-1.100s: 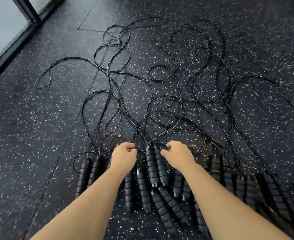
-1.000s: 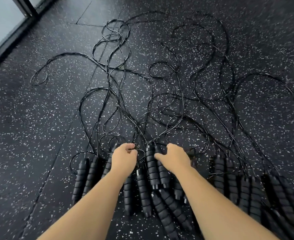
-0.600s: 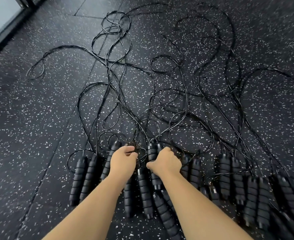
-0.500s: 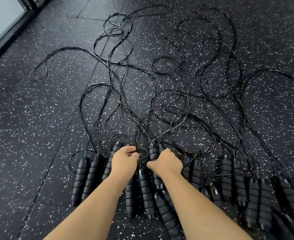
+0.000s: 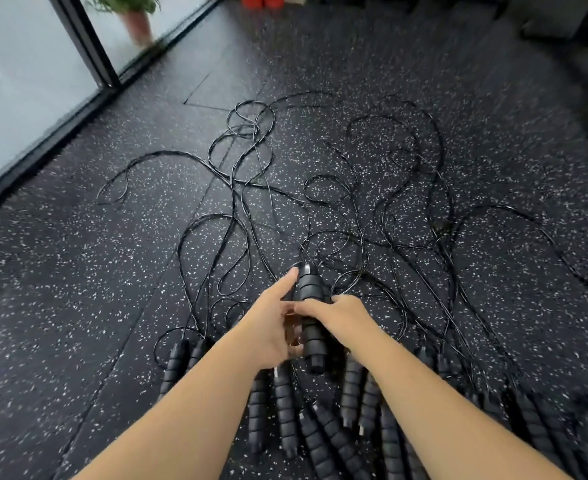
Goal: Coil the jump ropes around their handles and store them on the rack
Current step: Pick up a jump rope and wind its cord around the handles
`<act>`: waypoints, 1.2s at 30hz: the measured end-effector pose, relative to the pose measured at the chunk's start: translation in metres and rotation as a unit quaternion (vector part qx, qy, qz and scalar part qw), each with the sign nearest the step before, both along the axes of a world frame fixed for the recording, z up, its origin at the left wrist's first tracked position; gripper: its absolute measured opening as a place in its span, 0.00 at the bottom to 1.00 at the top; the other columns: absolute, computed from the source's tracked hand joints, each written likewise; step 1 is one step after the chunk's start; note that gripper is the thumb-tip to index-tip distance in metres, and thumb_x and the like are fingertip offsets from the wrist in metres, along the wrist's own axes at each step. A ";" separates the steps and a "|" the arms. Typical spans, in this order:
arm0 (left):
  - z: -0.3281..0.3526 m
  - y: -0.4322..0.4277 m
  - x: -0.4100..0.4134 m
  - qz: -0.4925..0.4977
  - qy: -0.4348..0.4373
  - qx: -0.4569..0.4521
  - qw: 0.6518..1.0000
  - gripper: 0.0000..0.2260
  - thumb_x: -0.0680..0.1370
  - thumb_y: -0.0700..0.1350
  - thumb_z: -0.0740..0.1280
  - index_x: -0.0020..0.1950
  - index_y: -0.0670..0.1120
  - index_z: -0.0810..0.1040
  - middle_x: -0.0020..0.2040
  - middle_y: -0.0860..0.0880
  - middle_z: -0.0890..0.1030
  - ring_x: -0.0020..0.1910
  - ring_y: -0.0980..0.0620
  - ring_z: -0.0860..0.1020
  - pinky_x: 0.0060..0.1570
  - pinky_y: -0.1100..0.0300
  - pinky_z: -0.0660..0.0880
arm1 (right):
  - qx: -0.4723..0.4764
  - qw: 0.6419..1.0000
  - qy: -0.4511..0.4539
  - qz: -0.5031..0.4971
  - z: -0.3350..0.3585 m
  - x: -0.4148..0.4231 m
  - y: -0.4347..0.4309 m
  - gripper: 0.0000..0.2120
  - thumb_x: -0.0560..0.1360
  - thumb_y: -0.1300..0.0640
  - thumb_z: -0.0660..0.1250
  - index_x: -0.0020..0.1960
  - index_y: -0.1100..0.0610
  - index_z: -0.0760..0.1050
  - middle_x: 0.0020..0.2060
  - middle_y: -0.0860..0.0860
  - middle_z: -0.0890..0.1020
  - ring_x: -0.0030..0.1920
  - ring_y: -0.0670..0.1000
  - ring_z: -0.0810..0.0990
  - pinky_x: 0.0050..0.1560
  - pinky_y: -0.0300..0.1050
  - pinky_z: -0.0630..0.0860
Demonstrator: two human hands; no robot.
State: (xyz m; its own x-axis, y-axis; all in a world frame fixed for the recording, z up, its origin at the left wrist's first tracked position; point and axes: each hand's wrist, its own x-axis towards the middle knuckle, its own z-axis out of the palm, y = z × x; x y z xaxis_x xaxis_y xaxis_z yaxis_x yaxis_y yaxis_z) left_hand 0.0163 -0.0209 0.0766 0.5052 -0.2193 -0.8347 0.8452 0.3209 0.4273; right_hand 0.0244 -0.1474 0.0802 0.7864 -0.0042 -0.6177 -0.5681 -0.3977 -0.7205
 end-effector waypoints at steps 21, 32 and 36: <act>0.196 -0.015 -0.091 -0.210 -0.122 0.043 0.969 0.23 0.63 0.63 0.74 0.40 0.42 0.84 0.37 0.43 0.83 0.34 0.47 0.81 0.44 0.55 0.78 | -0.033 0.984 -0.134 0.109 0.206 -0.126 -0.030 0.17 0.72 0.40 0.69 0.50 0.53 0.79 0.48 0.47 0.83 0.52 0.49 0.81 0.57 0.46 0.76; 0.241 0.024 -0.099 -0.316 -0.168 -0.099 0.928 0.31 0.69 0.63 0.75 0.61 0.42 0.77 0.46 0.43 0.79 0.37 0.47 0.78 0.40 0.54 0.77 | -0.011 0.935 -0.337 0.111 0.205 -0.097 -0.050 0.27 0.76 0.64 0.64 0.72 0.50 0.65 0.69 0.45 0.68 0.68 0.43 0.65 0.70 0.47 0.65; 0.241 0.033 -0.093 -0.261 -0.189 -0.211 0.923 0.33 0.71 0.61 0.74 0.65 0.39 0.75 0.46 0.42 0.77 0.36 0.48 0.77 0.39 0.53 0.77 | 0.088 0.939 -0.327 0.060 0.204 -0.078 -0.044 0.05 0.76 0.64 0.63 0.48 0.58 0.77 0.36 0.46 0.78 0.34 0.40 0.71 0.38 0.38 0.70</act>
State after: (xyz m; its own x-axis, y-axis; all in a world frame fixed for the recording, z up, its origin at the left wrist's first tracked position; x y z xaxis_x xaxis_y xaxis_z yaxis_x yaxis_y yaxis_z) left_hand -0.0763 0.0122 0.3171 0.4769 -0.7799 -0.4055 0.7477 0.1175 0.6535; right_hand -0.0541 -0.1916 0.2840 0.9859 0.1665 0.0153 0.0609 -0.2724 -0.9603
